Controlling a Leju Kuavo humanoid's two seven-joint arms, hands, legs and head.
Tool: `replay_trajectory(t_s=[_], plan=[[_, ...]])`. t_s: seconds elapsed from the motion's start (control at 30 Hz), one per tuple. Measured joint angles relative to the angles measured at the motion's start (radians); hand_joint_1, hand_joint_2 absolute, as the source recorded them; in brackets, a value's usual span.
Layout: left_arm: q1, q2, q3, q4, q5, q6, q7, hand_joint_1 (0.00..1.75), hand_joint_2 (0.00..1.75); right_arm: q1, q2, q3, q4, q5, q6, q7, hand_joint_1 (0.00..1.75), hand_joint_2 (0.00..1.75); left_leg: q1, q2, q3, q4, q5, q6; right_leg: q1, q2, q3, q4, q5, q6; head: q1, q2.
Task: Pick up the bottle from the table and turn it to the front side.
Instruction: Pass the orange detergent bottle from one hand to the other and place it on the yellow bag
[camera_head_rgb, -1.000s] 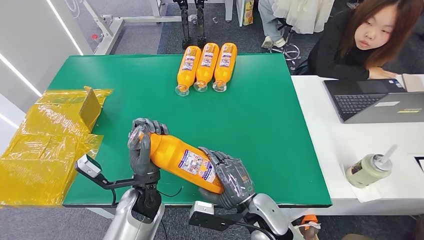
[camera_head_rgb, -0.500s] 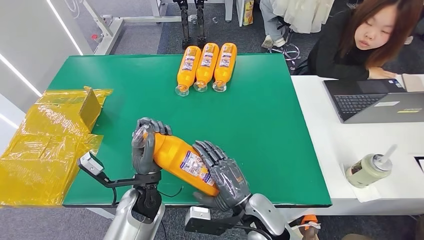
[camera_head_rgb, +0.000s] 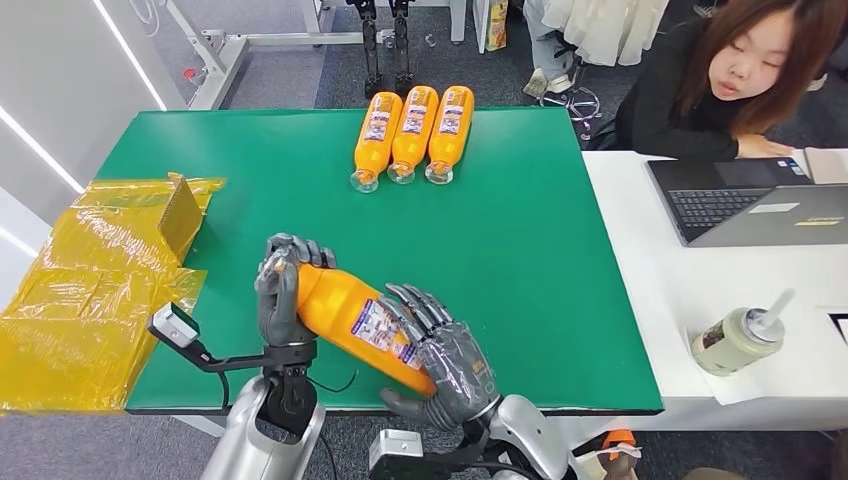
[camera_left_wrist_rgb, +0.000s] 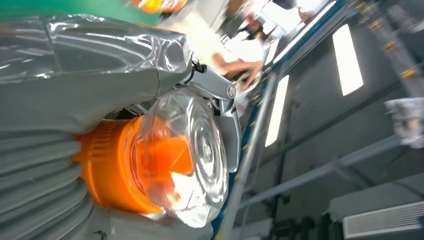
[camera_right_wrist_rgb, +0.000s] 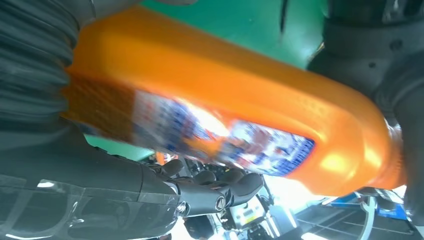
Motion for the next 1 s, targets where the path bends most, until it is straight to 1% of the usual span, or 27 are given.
replay_trajectory(t_s=[0.17,0.37,0.53,0.63,0.77,0.9,1.0], plan=[[-0.032,0.026,0.049,-0.058,-0.090,0.064,-0.035,1.75,1.75,0.043,-0.012,0.000,-0.019,0.015,-0.019,0.005,0.00,1.75,0.000,0.000,0.000,0.000,0.000,0.000,0.000,0.000,0.000,0.000,0.000,0.000,0.000,0.000],[-0.048,0.053,0.101,-0.176,-0.193,0.103,-0.014,1.75,1.75,0.052,-0.026,0.002,-0.023,0.004,-0.029,-0.012,0.00,1.75,0.000,0.000,0.000,0.000,0.000,0.000,0.000,0.000,0.000,0.000,0.000,0.000,0.000,0.000],[-0.032,0.098,0.124,-0.283,-0.305,0.129,0.012,1.75,1.75,0.059,-0.044,0.002,-0.022,-0.011,-0.043,-0.027,0.00,1.75,0.000,0.000,0.000,0.000,0.000,0.000,0.000,0.000,0.000,0.000,0.000,0.000,0.000,0.000],[-0.028,0.135,0.131,-0.315,-0.389,0.153,0.036,1.75,1.75,0.069,-0.056,0.002,-0.022,-0.011,-0.053,-0.030,0.00,1.75,0.000,0.000,0.000,0.000,0.000,0.000,0.000,0.000,0.000,0.000,0.000,0.000,0.000,0.000],[-0.046,0.197,0.132,-0.313,-0.517,0.190,0.091,1.75,1.75,0.079,-0.064,0.002,-0.022,-0.012,-0.068,-0.032,0.00,1.75,0.000,0.000,0.000,0.000,0.000,-0.001,0.000,0.001,0.000,0.000,0.000,0.000,0.000,0.000],[-0.099,0.260,0.129,-0.260,-0.624,0.232,0.116,1.75,1.75,0.095,-0.065,0.001,-0.031,-0.011,-0.076,-0.026,0.00,1.75,0.000,0.000,0.000,-0.001,0.001,-0.002,0.000,0.001,-0.001,0.001,0.000,-0.001,0.000,0.000],[-0.146,0.323,0.113,-0.201,-0.719,0.278,0.118,1.75,1.75,0.113,-0.067,-0.002,-0.041,-0.014,-0.080,-0.025,0.00,1.75,0.000,0.001,0.000,-0.001,0.002,-0.003,0.000,0.002,-0.001,0.001,0.001,-0.001,0.000,0.000]])
